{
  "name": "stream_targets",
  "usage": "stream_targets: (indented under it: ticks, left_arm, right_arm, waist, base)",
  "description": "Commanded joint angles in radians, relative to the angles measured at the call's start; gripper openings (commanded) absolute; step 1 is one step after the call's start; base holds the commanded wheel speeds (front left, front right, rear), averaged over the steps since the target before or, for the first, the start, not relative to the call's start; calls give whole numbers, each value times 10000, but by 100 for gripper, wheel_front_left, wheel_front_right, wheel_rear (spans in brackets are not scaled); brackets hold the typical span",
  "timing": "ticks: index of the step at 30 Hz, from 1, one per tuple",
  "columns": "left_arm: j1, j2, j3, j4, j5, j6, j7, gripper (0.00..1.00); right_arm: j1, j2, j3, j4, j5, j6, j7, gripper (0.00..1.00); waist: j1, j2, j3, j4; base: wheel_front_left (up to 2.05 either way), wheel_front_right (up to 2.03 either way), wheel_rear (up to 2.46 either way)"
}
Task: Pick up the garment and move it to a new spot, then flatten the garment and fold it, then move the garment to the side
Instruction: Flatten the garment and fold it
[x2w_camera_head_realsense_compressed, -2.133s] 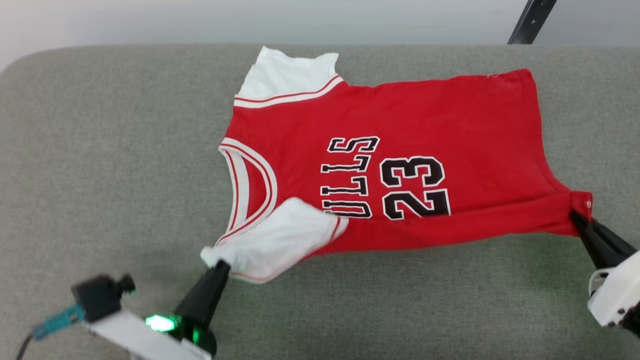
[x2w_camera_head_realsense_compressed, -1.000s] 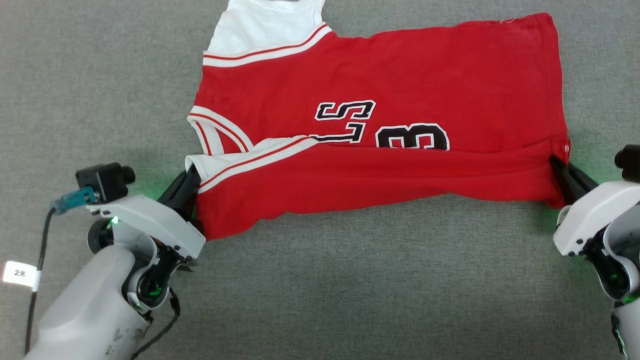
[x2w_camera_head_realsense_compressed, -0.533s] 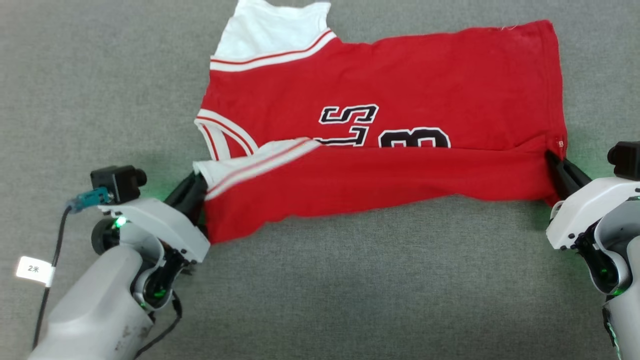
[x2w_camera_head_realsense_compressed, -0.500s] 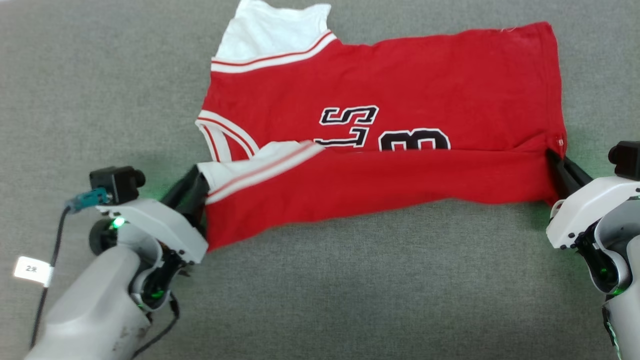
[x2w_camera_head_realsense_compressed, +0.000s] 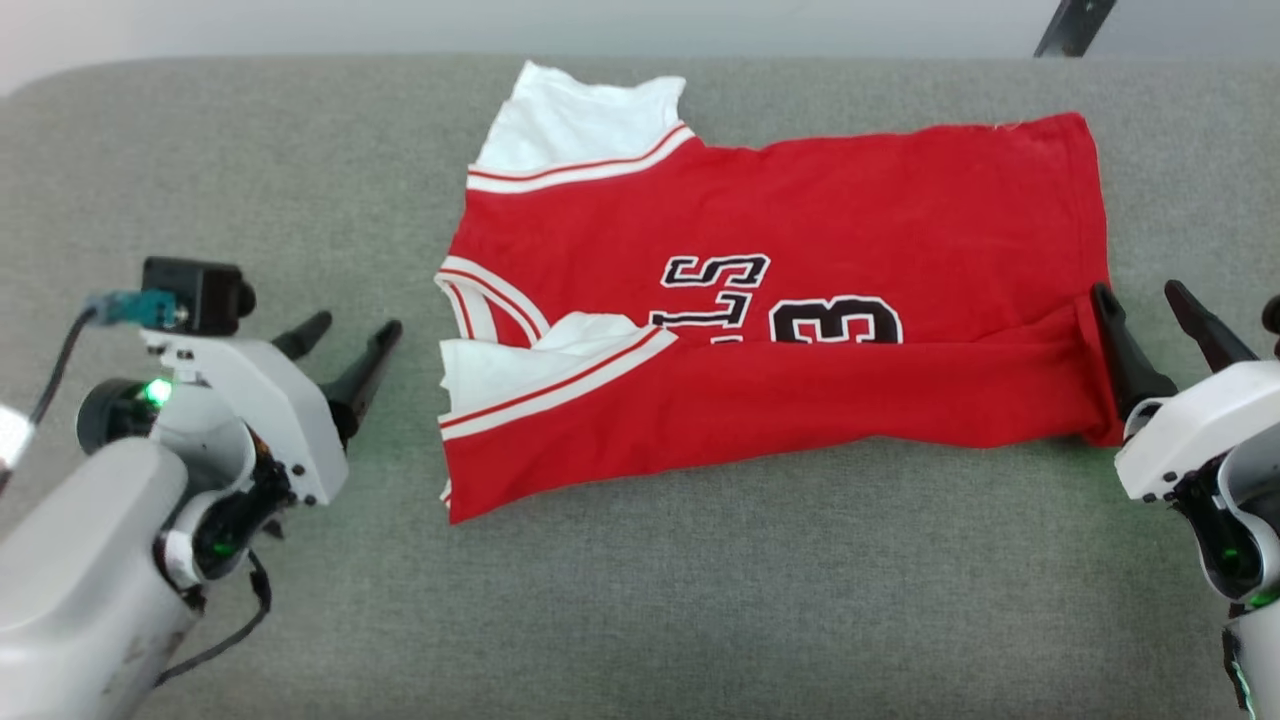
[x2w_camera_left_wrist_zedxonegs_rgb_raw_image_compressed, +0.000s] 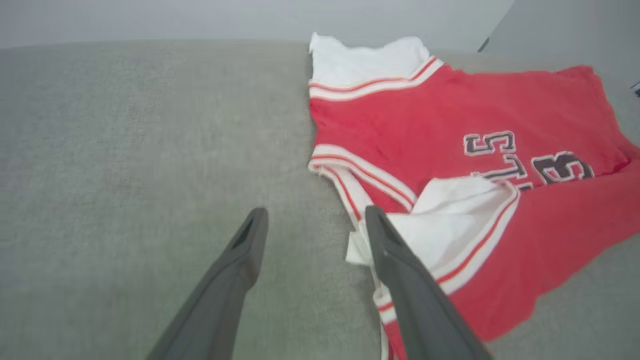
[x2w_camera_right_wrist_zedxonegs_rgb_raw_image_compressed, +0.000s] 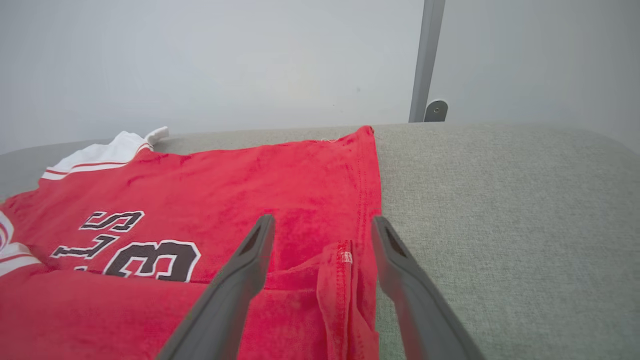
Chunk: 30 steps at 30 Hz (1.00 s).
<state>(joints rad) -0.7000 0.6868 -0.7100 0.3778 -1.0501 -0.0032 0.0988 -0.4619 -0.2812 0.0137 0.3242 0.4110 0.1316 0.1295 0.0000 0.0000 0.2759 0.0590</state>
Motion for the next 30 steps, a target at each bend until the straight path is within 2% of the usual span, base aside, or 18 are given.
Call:
stream_targets:
  ticks: [1,8,11,18,27,30]
  left_arm:
    - [-6,260,-137,-508,-205,258,789,100]
    - [526,1366,-780,-3036,-1566,1292,4701,100]
    - [512,1607,-954,-3609,-1846,1666,5628,100]
    - [510,1495,-833,-3655,-2062,2228,5795,100]
    - [694,894,-778,-2475,-2327,2028,5437,100]
    - [775,582,-883,-1941,-2427,1774,5411,100]
  right_arm:
    - [222,36,-94,-206,-34,-17,84,100]
    - [628,224,-265,-901,-111,-17,385,100]
    - [622,308,-227,-1068,-140,-17,458,100]
    - [478,350,-152,-1214,-62,-17,542,100]
    - [328,398,-125,-1313,-136,-17,615,100]
    - [341,347,-194,-1364,-130,-17,609,100]
  waist:
    - [0,0,-172,89]
    - [0,0,-215,39]
    - [0,0,-114,-64]
    - [0,0,138,-422]
    - [0,0,461,-783]
    - [0,0,508,-864]
  base:
    - [0,0,0]
    - [0,0,0]
    - [0,0,0]
    - [0,0,0]
    - [0,0,0]
    - [0,0,0]
